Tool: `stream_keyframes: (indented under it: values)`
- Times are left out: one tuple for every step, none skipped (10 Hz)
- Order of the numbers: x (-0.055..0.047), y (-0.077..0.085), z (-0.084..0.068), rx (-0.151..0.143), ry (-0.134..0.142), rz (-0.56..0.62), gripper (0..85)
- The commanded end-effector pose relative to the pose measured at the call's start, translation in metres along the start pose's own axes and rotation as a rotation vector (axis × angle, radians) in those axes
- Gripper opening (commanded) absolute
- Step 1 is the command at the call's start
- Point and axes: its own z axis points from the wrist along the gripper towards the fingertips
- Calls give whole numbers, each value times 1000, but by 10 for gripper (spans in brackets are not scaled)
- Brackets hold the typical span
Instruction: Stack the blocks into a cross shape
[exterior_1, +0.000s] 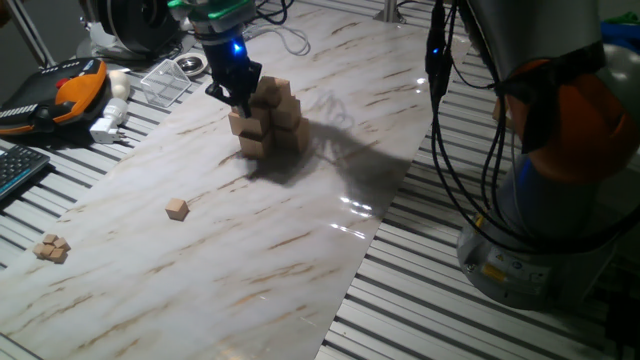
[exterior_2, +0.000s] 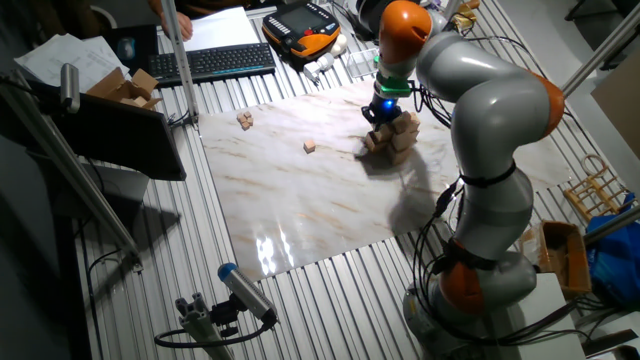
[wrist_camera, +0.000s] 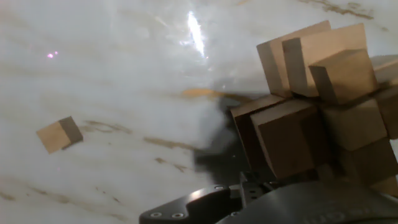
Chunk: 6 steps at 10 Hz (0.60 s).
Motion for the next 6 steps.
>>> stream_keyframes:
  values:
    - [0,0,0,-2,-15,-16,0]
    - [0,0,0,-13,-16,-37,0]
    - [0,0,0,-36,-11,-41,0]
    - [0,0,0,-32,-10,-22,0]
    - [0,5,1,-35,-8,-1,0]
    - [1,23,5,-38,-5,23,0]
